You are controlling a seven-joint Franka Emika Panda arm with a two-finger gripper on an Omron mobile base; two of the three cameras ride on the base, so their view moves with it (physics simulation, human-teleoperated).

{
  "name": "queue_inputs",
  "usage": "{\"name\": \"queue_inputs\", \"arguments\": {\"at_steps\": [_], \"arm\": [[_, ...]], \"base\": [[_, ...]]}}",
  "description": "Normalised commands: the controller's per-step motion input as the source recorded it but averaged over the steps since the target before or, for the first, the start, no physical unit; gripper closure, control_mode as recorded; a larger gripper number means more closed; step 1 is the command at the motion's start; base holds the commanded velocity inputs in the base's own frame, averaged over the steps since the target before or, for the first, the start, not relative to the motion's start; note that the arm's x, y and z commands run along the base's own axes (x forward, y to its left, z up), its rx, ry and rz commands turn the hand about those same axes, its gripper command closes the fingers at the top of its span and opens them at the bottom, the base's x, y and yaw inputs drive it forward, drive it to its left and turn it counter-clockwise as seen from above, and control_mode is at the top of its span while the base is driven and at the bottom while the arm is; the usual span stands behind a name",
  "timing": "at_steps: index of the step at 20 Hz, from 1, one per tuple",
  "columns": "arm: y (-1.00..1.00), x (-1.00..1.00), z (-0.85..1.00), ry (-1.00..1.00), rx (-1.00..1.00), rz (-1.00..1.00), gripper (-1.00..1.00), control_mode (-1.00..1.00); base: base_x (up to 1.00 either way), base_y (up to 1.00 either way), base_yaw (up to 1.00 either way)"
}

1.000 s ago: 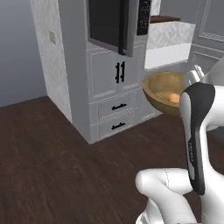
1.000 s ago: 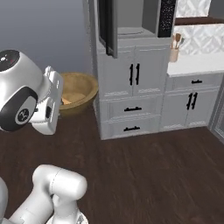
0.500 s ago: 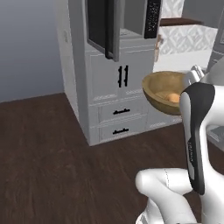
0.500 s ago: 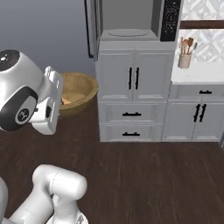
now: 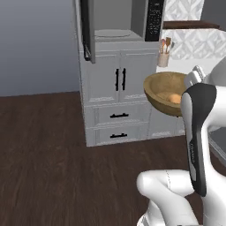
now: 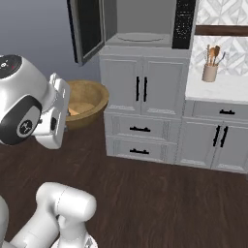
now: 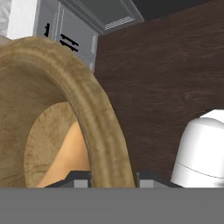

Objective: Pick the squash from the sink and place it in the bowl. Then pick the bowl and place it in the microwave. Then close the microwave door and press the start button.

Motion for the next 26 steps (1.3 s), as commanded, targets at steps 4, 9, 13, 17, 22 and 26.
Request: {"name": "queue_inputs", "arguments": {"at_steps": [4,9,13,17,22,26], "arm": [[0.00,0.00,0.00,0.00,0.00,0.00,1.00,1.00],[0.00,0.00,0.00,0.00,0.00,0.00,1.00,1.00],[0.00,0.00,0.00,0.00,0.00,0.00,1.00,1.00],[0.00,0.00,0.00,0.00,0.00,0.00,1.00,1.00],[0.00,0.00,0.00,0.00,0.00,0.00,1.00,1.00],[0.00,0.00,0.00,0.00,0.00,0.00,1.00,1.00]], "base": [[0.16,-1.00,0.40],[0.67,-0.88,0.42],[1.00,-0.40,0.30],[0.99,-0.36,0.27],[0.75,-0.65,0.29],[0.76,-0.60,0.32]]}}
